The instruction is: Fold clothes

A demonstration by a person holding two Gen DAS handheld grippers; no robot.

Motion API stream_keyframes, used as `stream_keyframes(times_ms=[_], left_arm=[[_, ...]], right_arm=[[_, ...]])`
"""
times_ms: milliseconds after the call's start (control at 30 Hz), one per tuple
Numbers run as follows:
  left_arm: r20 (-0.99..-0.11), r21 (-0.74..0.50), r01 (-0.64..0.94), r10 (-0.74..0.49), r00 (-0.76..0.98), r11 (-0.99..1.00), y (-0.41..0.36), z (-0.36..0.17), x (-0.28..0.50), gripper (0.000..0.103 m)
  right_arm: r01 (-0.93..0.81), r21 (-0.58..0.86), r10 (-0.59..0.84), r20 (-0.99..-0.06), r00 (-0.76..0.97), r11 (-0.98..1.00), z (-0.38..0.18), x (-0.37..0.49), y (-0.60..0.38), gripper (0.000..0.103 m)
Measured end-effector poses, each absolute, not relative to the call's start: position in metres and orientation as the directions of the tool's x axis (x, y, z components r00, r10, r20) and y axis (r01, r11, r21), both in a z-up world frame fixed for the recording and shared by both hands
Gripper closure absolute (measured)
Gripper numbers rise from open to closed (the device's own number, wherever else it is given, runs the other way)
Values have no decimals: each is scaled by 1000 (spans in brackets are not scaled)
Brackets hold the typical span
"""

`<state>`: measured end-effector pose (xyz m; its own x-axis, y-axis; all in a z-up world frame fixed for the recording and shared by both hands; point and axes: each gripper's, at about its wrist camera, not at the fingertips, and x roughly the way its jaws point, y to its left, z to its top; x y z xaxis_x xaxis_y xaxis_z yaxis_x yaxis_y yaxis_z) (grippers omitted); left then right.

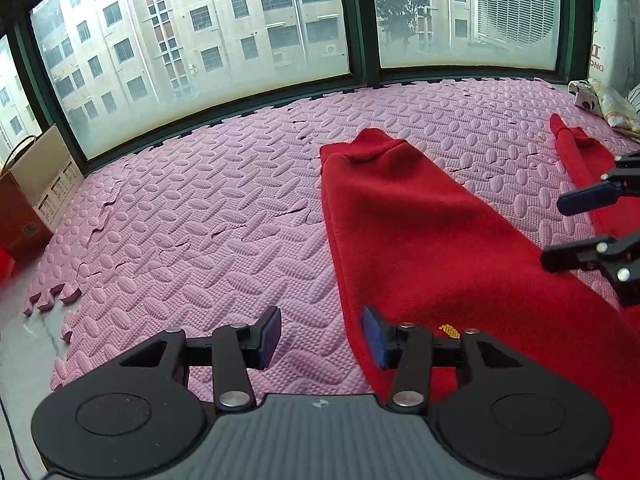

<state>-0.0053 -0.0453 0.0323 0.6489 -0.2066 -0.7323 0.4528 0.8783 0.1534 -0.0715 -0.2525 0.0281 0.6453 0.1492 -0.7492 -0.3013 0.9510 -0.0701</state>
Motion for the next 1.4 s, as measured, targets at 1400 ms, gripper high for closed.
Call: stream_keyframes(times_ms=[1400], left_arm=[[-770,134,502,-229,595,855,-26,42,-60,47]], right_arm=[[-507,-162,258,-709,657,846,25,-157,-168,43]])
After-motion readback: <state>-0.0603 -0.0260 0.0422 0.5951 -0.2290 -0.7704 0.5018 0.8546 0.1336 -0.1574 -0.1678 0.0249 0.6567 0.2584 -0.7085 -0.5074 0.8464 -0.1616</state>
